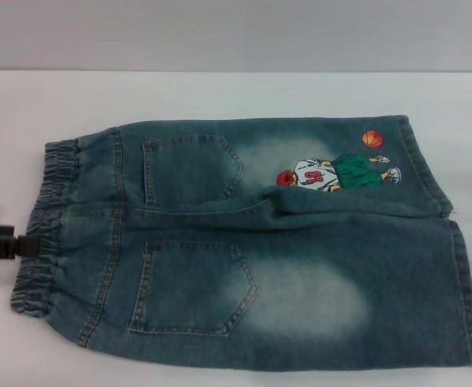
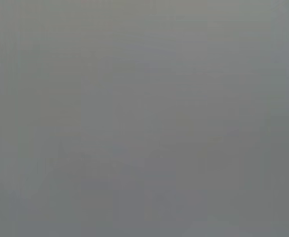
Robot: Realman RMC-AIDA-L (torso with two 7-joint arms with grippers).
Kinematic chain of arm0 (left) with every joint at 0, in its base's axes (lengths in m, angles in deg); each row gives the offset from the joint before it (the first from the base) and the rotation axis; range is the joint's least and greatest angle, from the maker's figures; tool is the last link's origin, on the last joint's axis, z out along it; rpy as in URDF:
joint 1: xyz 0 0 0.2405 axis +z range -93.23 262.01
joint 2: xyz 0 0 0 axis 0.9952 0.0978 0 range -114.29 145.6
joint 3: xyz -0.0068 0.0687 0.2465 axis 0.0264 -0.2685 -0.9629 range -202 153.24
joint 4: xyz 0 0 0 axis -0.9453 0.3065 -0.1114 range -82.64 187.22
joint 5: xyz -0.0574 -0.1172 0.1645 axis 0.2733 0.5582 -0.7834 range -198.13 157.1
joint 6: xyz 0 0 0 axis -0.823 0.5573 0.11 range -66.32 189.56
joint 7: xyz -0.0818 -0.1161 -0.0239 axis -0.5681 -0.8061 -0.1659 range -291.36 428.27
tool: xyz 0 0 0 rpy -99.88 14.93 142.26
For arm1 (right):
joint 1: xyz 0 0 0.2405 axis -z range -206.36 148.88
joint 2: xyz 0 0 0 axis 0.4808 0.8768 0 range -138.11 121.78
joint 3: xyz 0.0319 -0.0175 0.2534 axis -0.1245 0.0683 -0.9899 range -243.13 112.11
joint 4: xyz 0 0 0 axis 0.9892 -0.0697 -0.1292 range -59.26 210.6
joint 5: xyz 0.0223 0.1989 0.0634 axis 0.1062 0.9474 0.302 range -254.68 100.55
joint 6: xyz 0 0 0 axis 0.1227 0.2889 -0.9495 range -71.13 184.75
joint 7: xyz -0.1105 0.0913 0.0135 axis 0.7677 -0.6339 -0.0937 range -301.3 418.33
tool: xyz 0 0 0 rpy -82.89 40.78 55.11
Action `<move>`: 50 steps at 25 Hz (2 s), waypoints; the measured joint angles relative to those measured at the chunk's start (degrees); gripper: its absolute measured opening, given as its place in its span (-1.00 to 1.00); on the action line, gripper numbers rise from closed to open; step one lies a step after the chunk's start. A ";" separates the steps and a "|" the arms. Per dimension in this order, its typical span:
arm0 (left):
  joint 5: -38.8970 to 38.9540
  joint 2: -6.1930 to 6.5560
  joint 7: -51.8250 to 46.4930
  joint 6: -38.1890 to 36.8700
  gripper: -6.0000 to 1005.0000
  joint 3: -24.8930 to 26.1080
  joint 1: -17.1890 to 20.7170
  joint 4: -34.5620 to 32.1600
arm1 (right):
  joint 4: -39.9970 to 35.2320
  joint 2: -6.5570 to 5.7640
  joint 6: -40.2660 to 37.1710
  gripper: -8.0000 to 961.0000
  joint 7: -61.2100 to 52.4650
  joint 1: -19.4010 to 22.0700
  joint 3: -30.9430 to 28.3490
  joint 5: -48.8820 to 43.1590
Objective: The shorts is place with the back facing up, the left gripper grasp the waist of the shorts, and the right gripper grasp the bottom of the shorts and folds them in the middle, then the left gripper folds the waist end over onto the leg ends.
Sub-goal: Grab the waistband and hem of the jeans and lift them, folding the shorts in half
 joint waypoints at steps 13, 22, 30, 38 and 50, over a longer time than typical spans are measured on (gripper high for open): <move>-9.33 -2.56 0.02 4.53 0.59 2.99 0.84 0.93 | -0.28 -0.03 0.33 0.23 0.08 -1.37 0.01 0.00; -14.34 -3.41 0.37 7.12 0.57 3.12 0.15 2.28 | -0.33 -0.12 0.33 0.23 0.17 -1.39 0.01 0.00; -16.01 -3.40 0.29 8.91 0.55 3.14 -0.25 2.85 | -0.46 -0.12 0.33 0.23 0.25 -1.39 -0.01 0.00; -16.79 -2.87 -0.43 8.89 0.53 2.73 -1.20 4.83 | -0.69 -0.26 1.59 0.23 0.27 -2.15 -0.08 -0.01; -17.05 -2.91 -1.11 8.42 0.50 2.62 -2.22 5.49 | -1.99 -0.20 2.43 0.23 3.23 -2.62 -0.08 -0.18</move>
